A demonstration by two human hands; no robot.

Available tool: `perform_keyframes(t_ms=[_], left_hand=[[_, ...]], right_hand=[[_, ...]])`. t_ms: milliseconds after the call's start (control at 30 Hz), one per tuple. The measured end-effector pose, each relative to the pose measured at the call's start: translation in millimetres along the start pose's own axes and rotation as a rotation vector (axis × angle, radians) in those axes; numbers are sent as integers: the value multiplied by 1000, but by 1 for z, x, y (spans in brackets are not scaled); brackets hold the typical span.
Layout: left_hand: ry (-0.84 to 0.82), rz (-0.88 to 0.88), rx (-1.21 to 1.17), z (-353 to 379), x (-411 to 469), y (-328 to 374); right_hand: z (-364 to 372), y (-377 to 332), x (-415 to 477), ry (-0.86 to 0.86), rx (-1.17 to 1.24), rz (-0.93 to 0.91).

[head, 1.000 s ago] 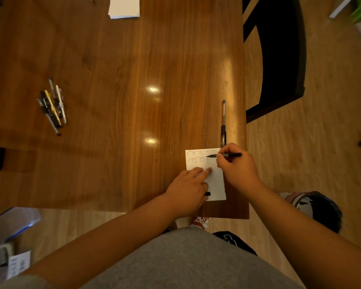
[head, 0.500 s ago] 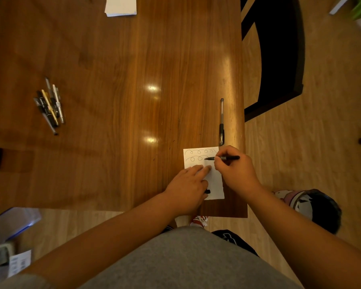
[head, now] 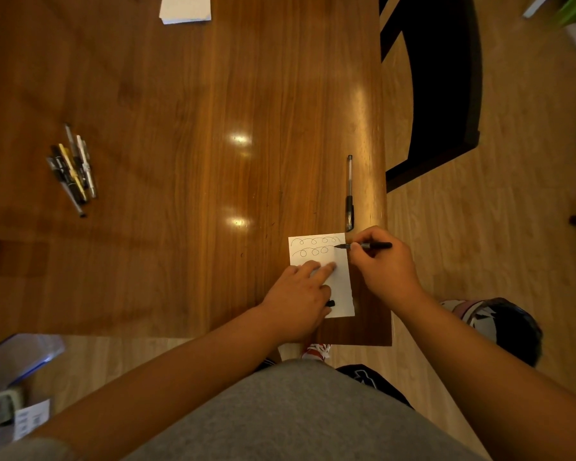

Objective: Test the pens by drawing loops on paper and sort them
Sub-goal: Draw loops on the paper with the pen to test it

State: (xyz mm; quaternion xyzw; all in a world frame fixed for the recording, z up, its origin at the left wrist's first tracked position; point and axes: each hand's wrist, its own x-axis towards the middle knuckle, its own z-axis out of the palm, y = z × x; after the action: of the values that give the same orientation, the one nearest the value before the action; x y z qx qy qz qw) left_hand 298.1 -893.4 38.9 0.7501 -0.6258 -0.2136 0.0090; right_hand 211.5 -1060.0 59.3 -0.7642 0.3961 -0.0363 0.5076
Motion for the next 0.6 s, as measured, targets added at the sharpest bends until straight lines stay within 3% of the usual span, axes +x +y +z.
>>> perform_keyframes(t_ms=[600], left_hand=[[40, 17, -46, -1, 1, 2]], right_hand=[[-1, 0, 0, 30, 13, -12]])
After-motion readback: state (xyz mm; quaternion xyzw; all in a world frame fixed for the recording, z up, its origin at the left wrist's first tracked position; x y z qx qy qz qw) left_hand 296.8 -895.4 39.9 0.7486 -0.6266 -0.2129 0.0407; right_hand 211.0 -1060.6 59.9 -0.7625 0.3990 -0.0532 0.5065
